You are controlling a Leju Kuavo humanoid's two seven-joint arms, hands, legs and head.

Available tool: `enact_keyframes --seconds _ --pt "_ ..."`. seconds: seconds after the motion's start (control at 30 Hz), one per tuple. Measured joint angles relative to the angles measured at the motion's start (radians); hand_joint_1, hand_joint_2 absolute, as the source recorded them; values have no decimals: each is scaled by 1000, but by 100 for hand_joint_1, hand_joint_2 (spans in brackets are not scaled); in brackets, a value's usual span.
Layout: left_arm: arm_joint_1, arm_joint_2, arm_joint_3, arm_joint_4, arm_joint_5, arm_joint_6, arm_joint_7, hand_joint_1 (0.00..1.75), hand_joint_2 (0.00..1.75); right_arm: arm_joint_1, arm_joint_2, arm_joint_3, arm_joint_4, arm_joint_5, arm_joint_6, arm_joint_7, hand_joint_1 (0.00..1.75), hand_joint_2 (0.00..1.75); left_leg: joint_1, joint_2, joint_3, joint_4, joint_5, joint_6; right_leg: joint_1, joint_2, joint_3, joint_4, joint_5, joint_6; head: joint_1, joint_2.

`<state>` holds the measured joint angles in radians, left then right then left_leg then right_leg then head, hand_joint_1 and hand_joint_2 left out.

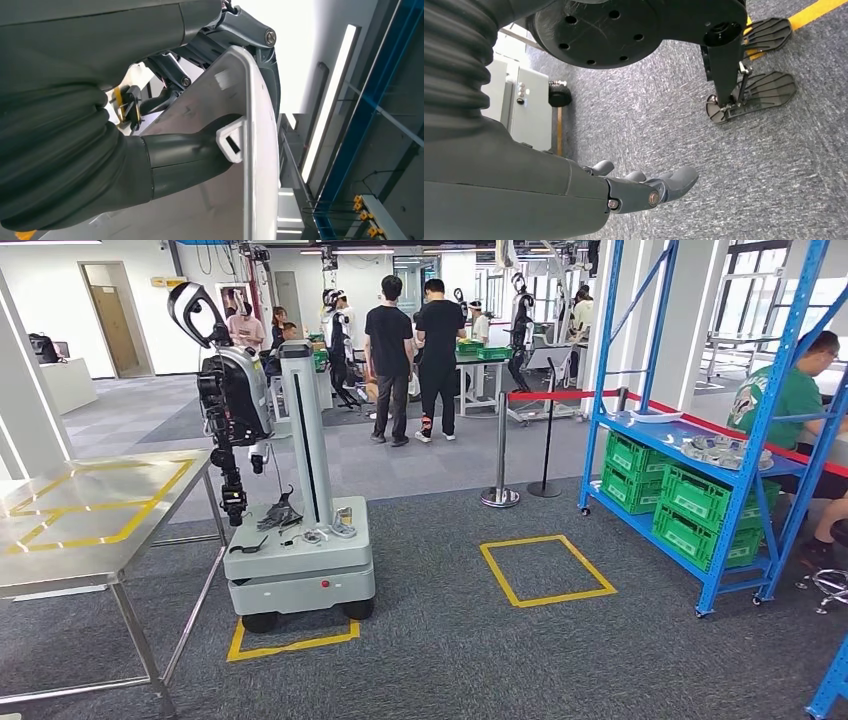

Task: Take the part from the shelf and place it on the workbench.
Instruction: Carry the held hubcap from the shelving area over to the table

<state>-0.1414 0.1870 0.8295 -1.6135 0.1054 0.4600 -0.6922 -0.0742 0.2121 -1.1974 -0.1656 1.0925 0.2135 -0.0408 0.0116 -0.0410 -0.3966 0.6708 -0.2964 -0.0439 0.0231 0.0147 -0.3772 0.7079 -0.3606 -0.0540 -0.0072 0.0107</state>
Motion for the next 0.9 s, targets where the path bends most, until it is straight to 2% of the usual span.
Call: enact_keyframes --seconds 0.2,0.37,0.43,0.7,0.9 --pt "15 -27 -13 -40 -16 -5 1 175 175 0 0 2 0 5 10 -2 0 175 0 0 -9 14 -5 2 0 0 -7 12 -4 0 0 0" --pt "31 -34 -15 -54 -25 -5 1 175 175 0 -3 5 0 5 15 -4 0 175 1 0 -76 122 -50 1 1 0 -70 115 -48 1 0 0" --pt "38 -34 -15 -59 -24 -5 1 175 175 0 -3 5 0 5 14 -3 0 175 1 0 -91 148 -61 2 1 0 -84 139 -59 1 0 0" --pt "52 -39 -15 -87 -14 -7 2 175 175 0 -5 9 0 14 15 -6 0 175 0 0 -95 152 -63 2 1 -1 -86 141 -60 2 0 0" --pt "59 -39 -15 -108 -14 -7 8 175 175 0 -5 21 0 20 18 -15 0 175 0 -1 -87 134 -55 4 1 -1 -78 123 -52 4 0 0"
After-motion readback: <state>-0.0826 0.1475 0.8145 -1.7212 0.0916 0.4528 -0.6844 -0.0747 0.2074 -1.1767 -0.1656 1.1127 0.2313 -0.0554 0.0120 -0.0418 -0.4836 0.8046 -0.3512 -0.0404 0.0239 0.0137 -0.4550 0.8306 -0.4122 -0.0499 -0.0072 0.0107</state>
